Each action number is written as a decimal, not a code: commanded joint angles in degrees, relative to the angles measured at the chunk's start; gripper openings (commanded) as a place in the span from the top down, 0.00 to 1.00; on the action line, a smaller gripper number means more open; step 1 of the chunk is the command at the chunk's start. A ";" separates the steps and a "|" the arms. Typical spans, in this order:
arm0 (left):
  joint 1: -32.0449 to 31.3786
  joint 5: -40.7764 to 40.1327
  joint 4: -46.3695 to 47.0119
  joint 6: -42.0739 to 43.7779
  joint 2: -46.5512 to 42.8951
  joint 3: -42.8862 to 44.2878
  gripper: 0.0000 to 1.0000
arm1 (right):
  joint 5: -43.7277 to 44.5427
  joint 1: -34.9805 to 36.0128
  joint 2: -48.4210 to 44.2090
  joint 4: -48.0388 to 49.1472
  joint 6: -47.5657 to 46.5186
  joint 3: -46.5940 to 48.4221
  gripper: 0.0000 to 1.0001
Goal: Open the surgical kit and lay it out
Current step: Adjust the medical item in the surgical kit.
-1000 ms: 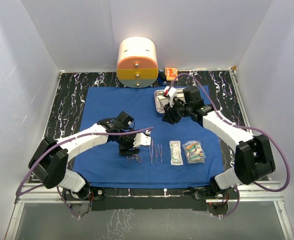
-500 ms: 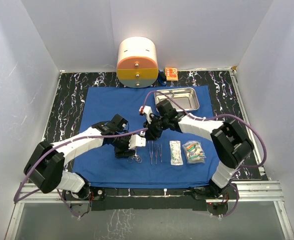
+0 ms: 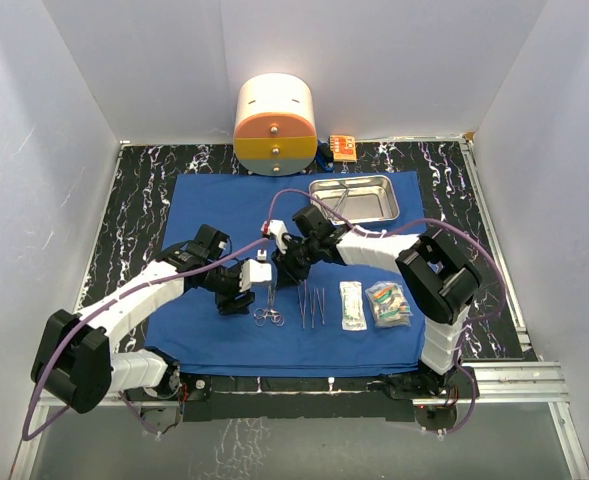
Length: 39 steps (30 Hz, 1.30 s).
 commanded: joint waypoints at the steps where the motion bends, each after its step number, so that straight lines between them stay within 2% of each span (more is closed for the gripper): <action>1: 1.85 4.37 -1.47 0.96 -2.43 0.22 0.47 | 0.51 0.23 1.66 1.56 -0.08 4.10 0.78; 20: 2.35 4.28 -1.94 2.18 -2.30 0.59 0.47 | 0.55 0.57 5.29 -0.23 -0.07 6.99 0.78; 39: 2.30 3.64 -2.18 3.94 -1.85 0.01 0.47 | 1.26 2.66 3.18 -1.14 -0.03 5.93 0.79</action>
